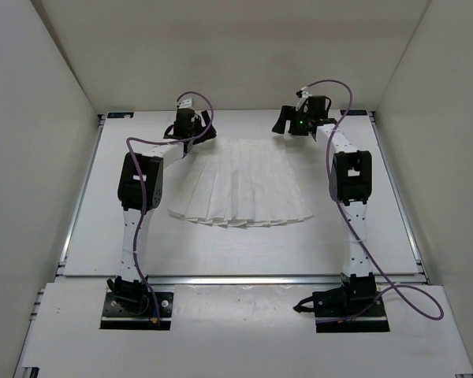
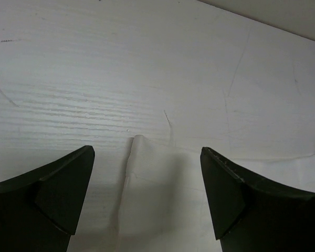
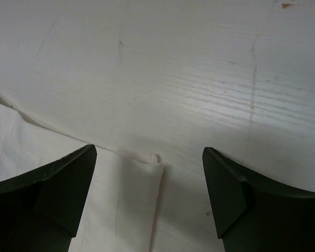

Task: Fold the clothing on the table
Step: Fold the skirt

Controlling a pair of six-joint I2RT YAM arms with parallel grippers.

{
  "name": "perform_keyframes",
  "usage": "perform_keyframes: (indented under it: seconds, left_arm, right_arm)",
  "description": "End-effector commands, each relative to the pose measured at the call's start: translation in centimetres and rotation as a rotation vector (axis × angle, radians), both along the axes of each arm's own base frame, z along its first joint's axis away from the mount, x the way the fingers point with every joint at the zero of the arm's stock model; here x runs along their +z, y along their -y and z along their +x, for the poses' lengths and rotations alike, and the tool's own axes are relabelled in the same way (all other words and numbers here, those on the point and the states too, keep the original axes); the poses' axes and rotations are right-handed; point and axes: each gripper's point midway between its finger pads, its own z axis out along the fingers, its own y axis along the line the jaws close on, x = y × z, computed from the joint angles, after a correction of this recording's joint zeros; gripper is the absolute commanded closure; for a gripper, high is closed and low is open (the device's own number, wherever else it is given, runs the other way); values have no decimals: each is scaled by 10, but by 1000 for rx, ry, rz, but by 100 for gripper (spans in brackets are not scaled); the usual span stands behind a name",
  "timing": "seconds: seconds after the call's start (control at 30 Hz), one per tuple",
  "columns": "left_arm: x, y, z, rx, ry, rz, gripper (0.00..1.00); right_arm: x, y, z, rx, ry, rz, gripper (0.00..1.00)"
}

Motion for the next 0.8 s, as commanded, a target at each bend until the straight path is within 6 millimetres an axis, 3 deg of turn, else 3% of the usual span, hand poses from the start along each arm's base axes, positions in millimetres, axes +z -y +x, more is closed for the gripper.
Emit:
perform_keyframes:
  seconds: [0.0, 0.17, 0.2, 0.23, 0.47, 0.53, 0.77]
  left_arm:
    - [18, -2, 0, 31, -10, -41, 8]
    - [10, -5, 1, 40, -41, -80, 9]
    - [7, -8, 0, 48, -51, -86, 9]
    - [8, -9, 1, 49, -46, -86, 9]
    - [10, -7, 11, 30, -37, -121, 12]
    - [7, -2, 8, 14, -62, -113, 16]
    - [-3, 6, 1, -10, -94, -121, 16]
  right_arm:
    - [9, 6, 10, -23, -35, 31, 21]
    - [5, 4, 17, -22, -64, 0, 24]
    - [-1, -1, 13, -13, -85, 2, 25]
    - [6, -4, 10, -8, -87, 11, 26]
    - [5, -14, 1, 5, -121, 3, 28]
    - [2, -17, -3, 10, -137, 3, 28]
    - [1, -24, -9, 4, -161, -14, 30]
